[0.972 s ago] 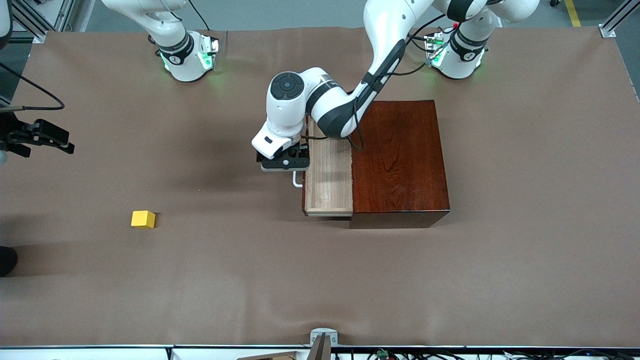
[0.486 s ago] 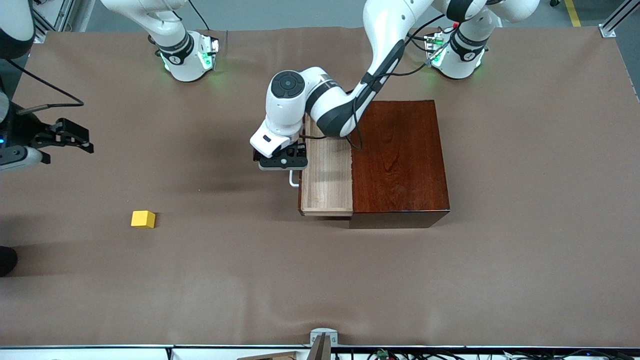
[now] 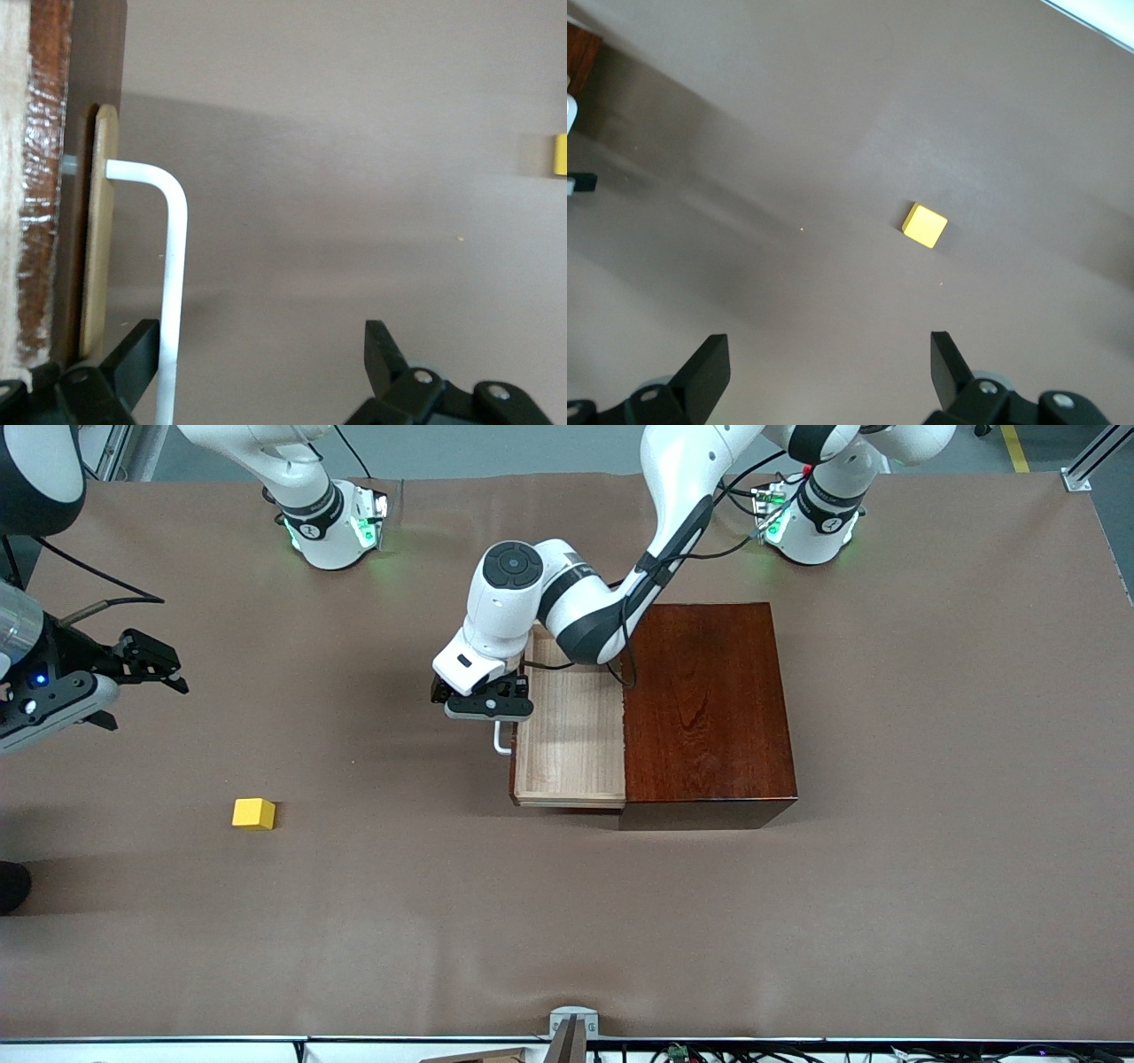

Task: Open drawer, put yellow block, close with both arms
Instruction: 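Reach the right gripper down to the yellow cube on the table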

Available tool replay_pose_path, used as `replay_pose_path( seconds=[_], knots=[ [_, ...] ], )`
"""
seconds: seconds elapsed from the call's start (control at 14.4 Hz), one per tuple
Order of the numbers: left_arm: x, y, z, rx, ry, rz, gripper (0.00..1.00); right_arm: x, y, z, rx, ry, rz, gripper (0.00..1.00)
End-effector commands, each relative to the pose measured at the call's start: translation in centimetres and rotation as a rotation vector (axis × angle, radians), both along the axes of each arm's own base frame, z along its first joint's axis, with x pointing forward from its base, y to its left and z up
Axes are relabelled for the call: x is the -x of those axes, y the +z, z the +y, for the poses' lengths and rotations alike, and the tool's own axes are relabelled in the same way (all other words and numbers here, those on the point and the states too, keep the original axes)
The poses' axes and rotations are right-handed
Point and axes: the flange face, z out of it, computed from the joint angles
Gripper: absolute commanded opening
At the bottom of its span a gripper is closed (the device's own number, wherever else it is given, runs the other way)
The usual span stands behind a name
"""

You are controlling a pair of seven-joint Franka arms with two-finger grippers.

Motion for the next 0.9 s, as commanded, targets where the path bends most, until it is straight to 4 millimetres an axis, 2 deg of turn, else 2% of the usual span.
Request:
replay_pose_path(
  seconds=[0.0, 0.28, 0.42, 0.62, 0.83],
  knots=[
    [0.9, -0.6, -1.8, 0.119, 0.073, 0.045, 1.0, 0.0, -1.1, -1.1, -0.035, 0.049, 0.004, 1.0],
    [-0.2, -1.9, -0.2, 0.016, 0.077, 0.079, 1.0, 0.2, -4.2, -0.8, -0.083, 0.041, 0.015, 1.0],
    [-0.3, -2.3, 0.3, -0.012, 0.078, 0.093, 1.0, 0.3, -4.6, -1.5, -0.084, 0.045, 0.021, 1.0],
    [-2.0, -2.7, 1.8, -0.06, 0.075, 0.073, 1.0, 0.3, -4.8, -1.6, -0.084, 0.048, 0.025, 1.0],
    [-2.2, -2.6, 1.9, -0.059, 0.066, 0.071, 1.0, 0.0, -5.3, -1.9, -0.078, 0.038, 0.02, 1.0]
  ],
)
